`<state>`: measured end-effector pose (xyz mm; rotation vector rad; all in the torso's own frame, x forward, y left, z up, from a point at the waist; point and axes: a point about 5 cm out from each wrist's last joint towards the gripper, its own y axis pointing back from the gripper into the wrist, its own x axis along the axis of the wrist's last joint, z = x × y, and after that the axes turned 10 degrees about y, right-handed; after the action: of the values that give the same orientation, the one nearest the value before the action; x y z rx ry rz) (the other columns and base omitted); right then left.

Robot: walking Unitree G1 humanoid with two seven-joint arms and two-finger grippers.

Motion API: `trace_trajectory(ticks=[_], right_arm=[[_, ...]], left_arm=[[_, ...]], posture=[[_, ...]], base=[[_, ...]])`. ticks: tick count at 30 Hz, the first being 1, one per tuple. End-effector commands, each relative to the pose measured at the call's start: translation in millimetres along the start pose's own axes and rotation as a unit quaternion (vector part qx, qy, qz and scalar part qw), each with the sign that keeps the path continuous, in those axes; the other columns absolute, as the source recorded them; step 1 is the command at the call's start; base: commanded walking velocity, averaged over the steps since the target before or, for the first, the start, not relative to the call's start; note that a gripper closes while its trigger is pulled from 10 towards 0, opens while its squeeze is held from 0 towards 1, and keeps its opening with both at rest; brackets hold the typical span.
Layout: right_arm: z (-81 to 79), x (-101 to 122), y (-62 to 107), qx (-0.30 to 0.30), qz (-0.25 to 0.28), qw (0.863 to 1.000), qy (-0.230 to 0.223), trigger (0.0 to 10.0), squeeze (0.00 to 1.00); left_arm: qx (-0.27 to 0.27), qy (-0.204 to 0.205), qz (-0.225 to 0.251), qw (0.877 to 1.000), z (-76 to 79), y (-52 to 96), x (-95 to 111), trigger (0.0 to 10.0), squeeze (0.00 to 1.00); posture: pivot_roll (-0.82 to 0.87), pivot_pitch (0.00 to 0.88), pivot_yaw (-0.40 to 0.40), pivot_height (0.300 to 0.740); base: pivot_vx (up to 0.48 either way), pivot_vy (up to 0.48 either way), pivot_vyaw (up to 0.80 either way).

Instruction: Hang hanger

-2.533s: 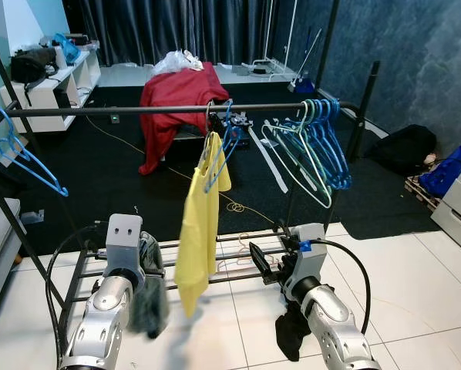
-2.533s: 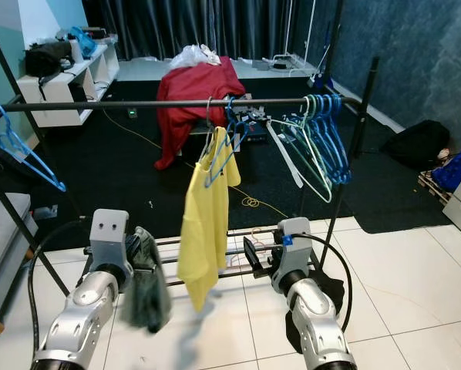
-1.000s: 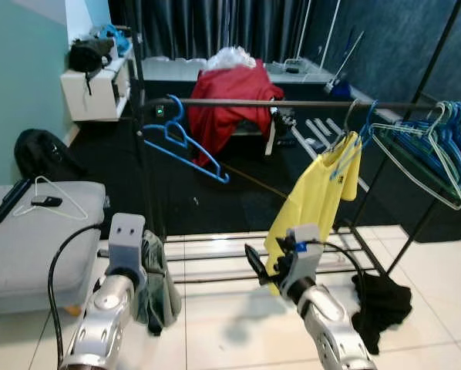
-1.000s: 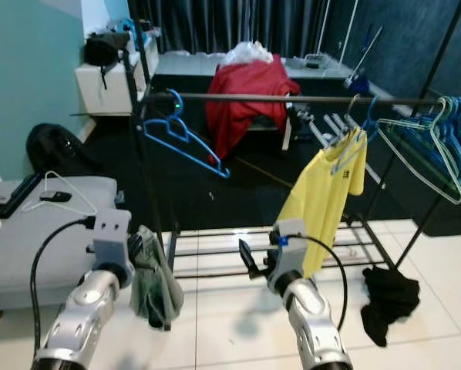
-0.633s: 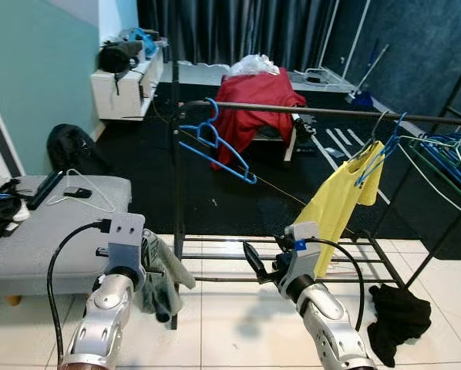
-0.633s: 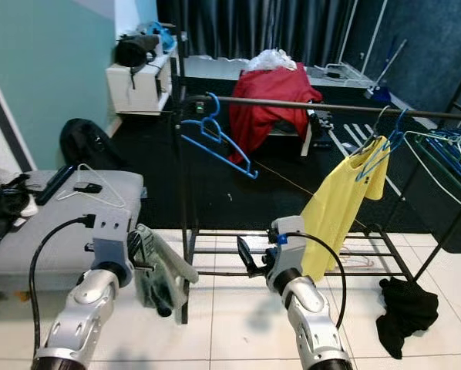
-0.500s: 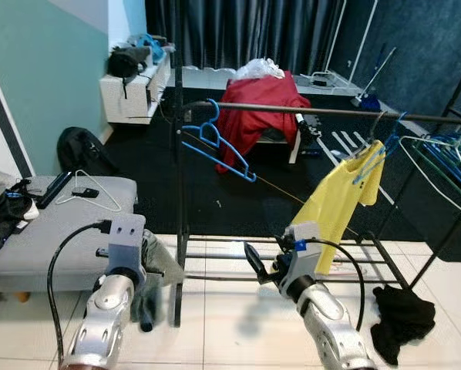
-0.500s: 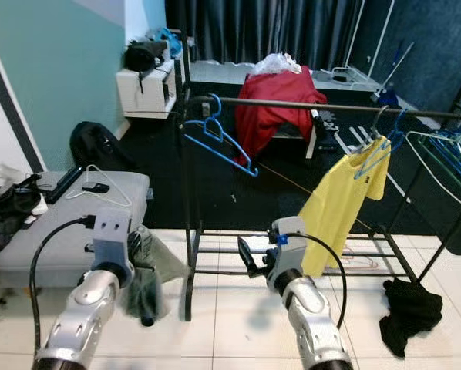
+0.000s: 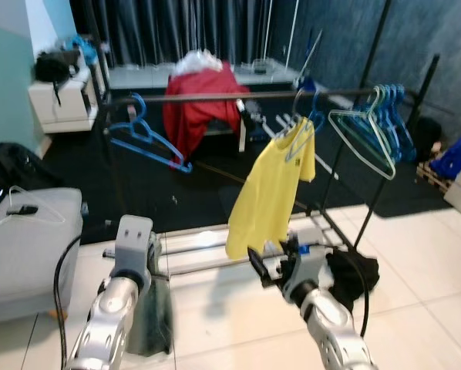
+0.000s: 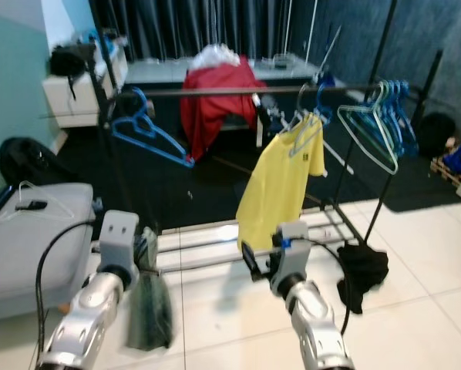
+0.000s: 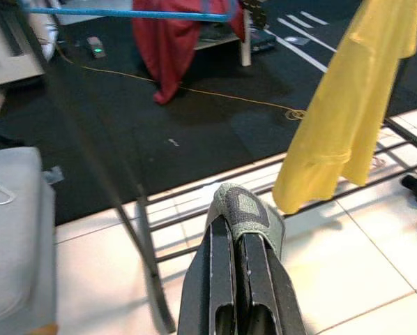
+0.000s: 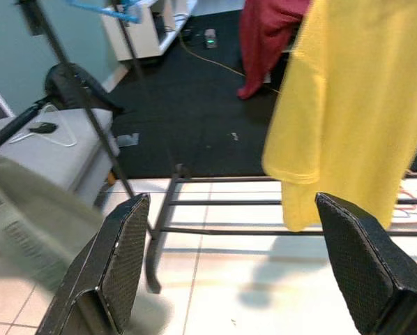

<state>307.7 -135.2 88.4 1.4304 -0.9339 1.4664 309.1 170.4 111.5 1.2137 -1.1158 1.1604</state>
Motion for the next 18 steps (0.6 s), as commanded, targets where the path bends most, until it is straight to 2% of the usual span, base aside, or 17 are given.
trace_trajectory(ticks=[1, 7, 11, 18], right_arm=[[-0.3, 0.8, -0.7, -0.002, 0.002, 1.0, -0.008, 10.0, 0.0], [-0.2, 3.3, -2.3, -0.004, 0.005, 1.0, -0.012, 10.0, 0.0], [-0.1, 4.2, -2.7, -0.004, 0.007, 1.0, -0.012, 10.0, 0.0], [0.7, 10.7, -4.2, 0.005, 0.02, 1.0, 0.016, 10.0, 0.0]], left_arm=[[0.0, -0.004, -0.008, 1.0, -1.5, -0.6, -0.1, 10.0, 0.0], [0.008, 0.025, -0.012, 1.0, -0.1, -1.2, -1.7, 10.0, 0.0], [0.013, 0.025, -0.014, 1.0, -0.4, -1.3, -2.6, 10.0, 0.0], [0.014, 0.033, 0.023, 0.999, 1.0, -4.4, 9.7, 10.0, 0.0]], posture=[[-0.06, 0.035, -0.031, 0.735], [-0.06, 0.03, -0.03, 0.735], [-0.06, 0.027, -0.029, 0.735], [-0.07, 0.018, -0.029, 0.735]], base=[[0.0, 0.0, 0.0], [0.0, 0.0, 0.0], [0.0, 0.0, 0.0], [0.0, 0.0, 0.0]])
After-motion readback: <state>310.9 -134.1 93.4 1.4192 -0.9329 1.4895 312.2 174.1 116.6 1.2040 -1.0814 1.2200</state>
